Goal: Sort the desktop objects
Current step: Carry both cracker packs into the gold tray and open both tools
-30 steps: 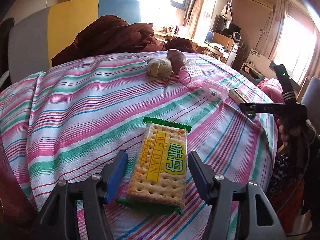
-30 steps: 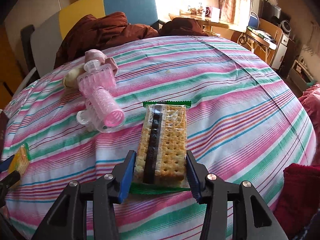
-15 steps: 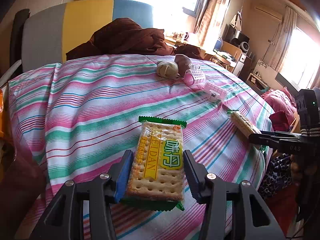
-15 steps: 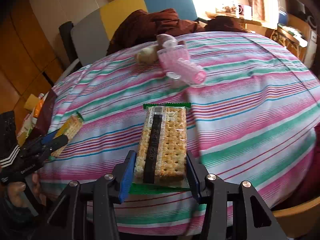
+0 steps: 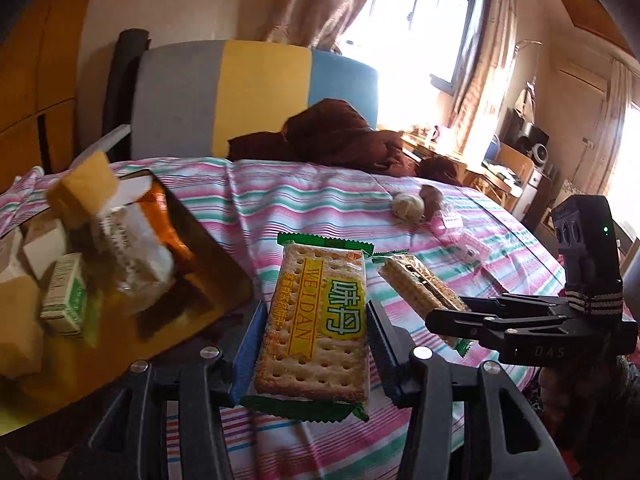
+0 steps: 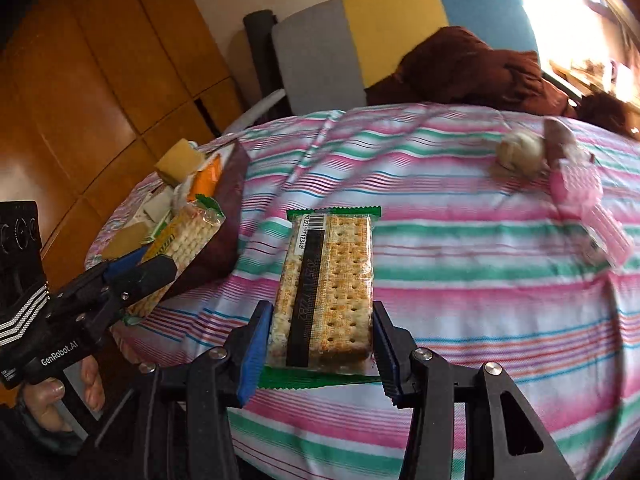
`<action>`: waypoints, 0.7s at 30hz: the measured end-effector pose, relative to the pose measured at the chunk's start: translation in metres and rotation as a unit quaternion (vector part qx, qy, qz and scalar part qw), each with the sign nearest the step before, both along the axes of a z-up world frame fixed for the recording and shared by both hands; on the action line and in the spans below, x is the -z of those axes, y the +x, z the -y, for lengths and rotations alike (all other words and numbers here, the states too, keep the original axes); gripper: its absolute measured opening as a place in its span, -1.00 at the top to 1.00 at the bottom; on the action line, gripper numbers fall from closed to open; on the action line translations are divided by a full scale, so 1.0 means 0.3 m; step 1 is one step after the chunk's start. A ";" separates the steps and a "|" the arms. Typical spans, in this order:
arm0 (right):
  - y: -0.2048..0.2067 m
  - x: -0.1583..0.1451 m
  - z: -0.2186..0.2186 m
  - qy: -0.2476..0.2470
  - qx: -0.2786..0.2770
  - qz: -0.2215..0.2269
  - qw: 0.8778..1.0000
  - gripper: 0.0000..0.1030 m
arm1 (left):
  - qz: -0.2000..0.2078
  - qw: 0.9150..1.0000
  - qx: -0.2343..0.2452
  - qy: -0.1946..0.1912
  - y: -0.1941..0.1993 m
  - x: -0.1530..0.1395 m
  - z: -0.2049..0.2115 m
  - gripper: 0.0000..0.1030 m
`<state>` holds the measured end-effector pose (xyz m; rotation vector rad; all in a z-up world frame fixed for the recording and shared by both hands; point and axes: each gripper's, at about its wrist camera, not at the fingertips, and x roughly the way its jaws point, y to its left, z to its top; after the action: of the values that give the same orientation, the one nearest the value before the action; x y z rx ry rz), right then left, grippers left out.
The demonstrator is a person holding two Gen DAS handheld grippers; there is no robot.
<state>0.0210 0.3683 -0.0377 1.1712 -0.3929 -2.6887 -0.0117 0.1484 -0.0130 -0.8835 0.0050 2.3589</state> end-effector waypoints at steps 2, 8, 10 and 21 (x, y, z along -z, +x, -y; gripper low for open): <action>-0.042 -0.027 0.074 -0.002 -0.027 -0.012 1.000 0.05 | -0.003 0.999 -0.041 0.001 -0.012 -0.015 0.084 0.00; -0.146 -0.096 0.305 -0.012 -0.107 -0.041 0.993 0.05 | -0.002 0.988 -0.156 -0.004 -0.056 -0.030 0.332 0.01; -0.175 -0.107 0.383 -0.007 -0.128 -0.046 0.991 0.05 | 0.001 0.984 -0.178 -0.006 -0.074 -0.027 0.383 0.01; -0.339 -0.032 0.656 0.028 -0.159 -0.023 0.987 0.05 | 0.027 0.974 -0.226 -0.023 -0.155 0.041 0.502 0.01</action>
<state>-0.0808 0.1715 -0.0282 1.0802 -0.1108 -2.4567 -0.0580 -0.0022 -0.0255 -1.0604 -0.1824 2.7607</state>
